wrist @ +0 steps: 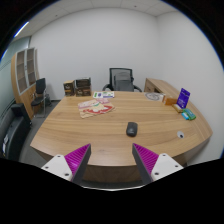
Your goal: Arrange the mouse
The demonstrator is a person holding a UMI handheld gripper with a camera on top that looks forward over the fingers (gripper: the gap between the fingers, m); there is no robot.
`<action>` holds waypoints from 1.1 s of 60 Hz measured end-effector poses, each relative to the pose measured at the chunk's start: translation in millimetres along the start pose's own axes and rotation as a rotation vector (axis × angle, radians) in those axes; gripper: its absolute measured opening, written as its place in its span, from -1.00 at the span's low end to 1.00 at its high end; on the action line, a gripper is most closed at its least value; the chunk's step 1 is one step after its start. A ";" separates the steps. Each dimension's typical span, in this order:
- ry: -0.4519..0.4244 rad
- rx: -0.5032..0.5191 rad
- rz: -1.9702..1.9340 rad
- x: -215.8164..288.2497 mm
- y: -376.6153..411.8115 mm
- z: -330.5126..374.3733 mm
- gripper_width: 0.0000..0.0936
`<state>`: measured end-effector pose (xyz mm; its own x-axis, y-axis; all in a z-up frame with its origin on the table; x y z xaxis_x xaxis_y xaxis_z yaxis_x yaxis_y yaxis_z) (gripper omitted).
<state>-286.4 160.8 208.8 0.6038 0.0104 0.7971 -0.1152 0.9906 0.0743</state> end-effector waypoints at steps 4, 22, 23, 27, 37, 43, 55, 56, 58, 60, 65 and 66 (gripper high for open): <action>0.006 -0.022 -0.007 -4.1 -18.8 -3.1 0.83; 0.028 -0.046 -0.019 -24.7 -79.9 -42.3 0.83; 0.028 -0.046 -0.018 -25.6 -82.3 -46.0 0.83; 0.022 -0.041 -0.012 -27.0 -90.6 -63.4 0.83; 0.029 -0.009 -0.014 -34.8 -106.3 -114.6 0.83; 0.032 0.000 -0.016 -37.8 -115.6 -146.4 0.83; 0.037 0.009 -0.025 -32.4 -130.5 -199.5 0.84; 0.035 0.011 -0.026 -31.0 -131.2 -203.0 0.84; 0.033 0.013 -0.024 -28.2 -132.7 -210.0 0.84; 0.031 0.014 -0.022 -25.4 -134.2 -216.4 0.84; 0.030 0.015 -0.019 -20.0 -136.7 -231.4 0.84; 0.031 0.016 -0.020 -19.4 -137.1 -234.7 0.84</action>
Point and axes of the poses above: the point between the fingertips, and its own axes, seen from behind it with the camera up: y to the left, x up, z backward, against the way the camera looks, the point moved 7 cm from there along z, backward, against the way the camera looks, and after that the axes turned 9 degrees about x, right-handed, at the moved point
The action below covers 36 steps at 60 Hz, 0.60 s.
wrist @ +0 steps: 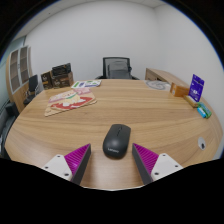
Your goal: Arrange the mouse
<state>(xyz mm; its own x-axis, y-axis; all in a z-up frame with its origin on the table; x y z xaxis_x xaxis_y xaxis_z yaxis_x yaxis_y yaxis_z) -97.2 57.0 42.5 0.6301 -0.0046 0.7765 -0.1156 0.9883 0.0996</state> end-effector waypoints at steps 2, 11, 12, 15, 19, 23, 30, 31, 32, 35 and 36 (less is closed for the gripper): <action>0.004 0.002 -0.002 1.3 -0.8 -5.7 0.84; 0.015 0.013 -0.012 8.8 -3.8 -28.3 0.84; 0.012 0.009 -0.009 10.9 -4.1 -30.0 0.84; 0.011 0.003 -0.001 14.2 -5.0 -36.3 0.85; 0.006 0.003 -0.003 19.0 -5.3 -42.4 0.85; 0.005 0.004 0.004 23.3 -4.5 -48.4 0.83; 0.007 0.007 0.012 28.4 -1.6 -57.7 0.61; 0.007 0.006 0.012 28.8 -1.4 -58.9 0.58; 0.007 0.004 0.012 29.4 -1.6 -59.7 0.54; 0.007 -0.004 0.011 30.9 -2.7 -61.7 0.39; 0.007 -0.006 0.009 30.9 -3.0 -62.1 0.34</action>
Point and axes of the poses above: the point between the fingertips, and its own axes, seen from behind it with the camera up: y to the left, x up, z backward, against the way the camera looks, the point moved 7 cm from there along z, backward, against the way the camera looks, and after that the axes turned 9 degrees about x, right-handed, at the moved point
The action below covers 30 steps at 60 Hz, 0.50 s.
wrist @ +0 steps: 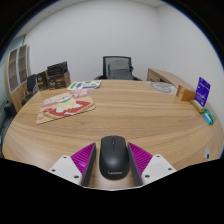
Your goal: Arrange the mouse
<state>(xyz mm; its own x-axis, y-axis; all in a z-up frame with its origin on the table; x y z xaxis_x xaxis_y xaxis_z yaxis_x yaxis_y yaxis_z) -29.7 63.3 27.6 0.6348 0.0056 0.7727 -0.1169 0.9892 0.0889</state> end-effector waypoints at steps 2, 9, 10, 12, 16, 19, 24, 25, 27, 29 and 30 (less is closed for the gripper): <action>0.000 -0.004 -0.001 0.7 -1.7 0.0 0.23; 0.000 -0.017 0.006 0.2 -2.3 -0.8 0.01; 0.001 -0.018 0.008 0.0 -2.0 -1.0 0.00; 0.000 -0.018 0.006 0.2 -2.0 -1.3 -0.02; 0.004 -0.009 -0.008 0.0 -2.5 -1.0 -0.04; 0.006 -0.007 -0.008 1.1 -3.5 -0.8 -0.20; 0.018 -0.025 -0.008 2.5 -2.1 -0.5 -0.32; 0.022 -0.031 -0.007 3.2 -1.9 0.0 -0.32; 0.026 -0.041 -0.008 5.4 -1.3 1.5 -0.34; 0.027 -0.037 -0.017 7.4 1.8 3.2 -0.36; 0.028 -0.029 -0.019 8.6 3.9 4.8 -0.37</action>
Point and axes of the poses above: the point between the fingertips, and its own axes, seen from behind it with the camera up: y to the left, x up, z backward, against the way the camera looks, the point moved 7 cm from there along z, backward, against the way the camera looks, and after that the axes turned 9 degrees about x, right-handed, at the moved point
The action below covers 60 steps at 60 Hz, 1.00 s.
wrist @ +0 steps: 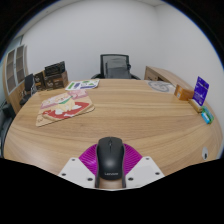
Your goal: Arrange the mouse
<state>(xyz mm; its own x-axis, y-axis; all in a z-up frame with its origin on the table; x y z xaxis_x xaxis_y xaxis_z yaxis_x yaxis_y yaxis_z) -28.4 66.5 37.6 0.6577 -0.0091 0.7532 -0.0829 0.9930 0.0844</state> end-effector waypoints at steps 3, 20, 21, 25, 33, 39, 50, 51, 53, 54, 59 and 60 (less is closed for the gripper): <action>-0.013 -0.019 -0.010 8.1 -1.5 9.3 -0.37; -0.153 0.039 0.039 140.5 42.5 32.4 -0.37; -0.157 0.041 0.049 150.1 47.2 29.6 -0.37; -0.191 0.057 0.073 183.5 66.9 14.8 -0.37; -0.193 0.100 0.118 218.8 116.9 -35.3 -0.37; -0.143 0.136 0.117 214.7 154.7 -82.1 -0.37; -0.034 0.146 0.120 168.6 187.5 -154.3 -0.36; -0.025 0.145 0.118 164.8 188.3 -158.1 -0.36; -0.016 0.139 0.117 158.5 188.9 -165.0 -0.36; -0.011 0.135 0.119 155.2 189.0 -168.2 -0.35; 0.015 0.127 0.127 141.4 189.6 -178.0 -0.32; 0.017 0.123 0.126 139.2 189.6 -179.2 -0.30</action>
<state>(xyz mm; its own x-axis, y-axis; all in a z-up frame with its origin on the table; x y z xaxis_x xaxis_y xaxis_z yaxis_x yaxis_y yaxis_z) 181.7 274.6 41.6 0.6491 0.1172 0.7516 -0.2555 0.9643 0.0703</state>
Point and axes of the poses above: the point between the fingertips, and its own axes, seen from behind it with the camera up: y to the left, x up, z backward, against the way the camera looks, the point moved 7 cm from there along z, backward, against the way the camera looks, and after that the axes turned 9 degrees about x, right-handed, at the moved point
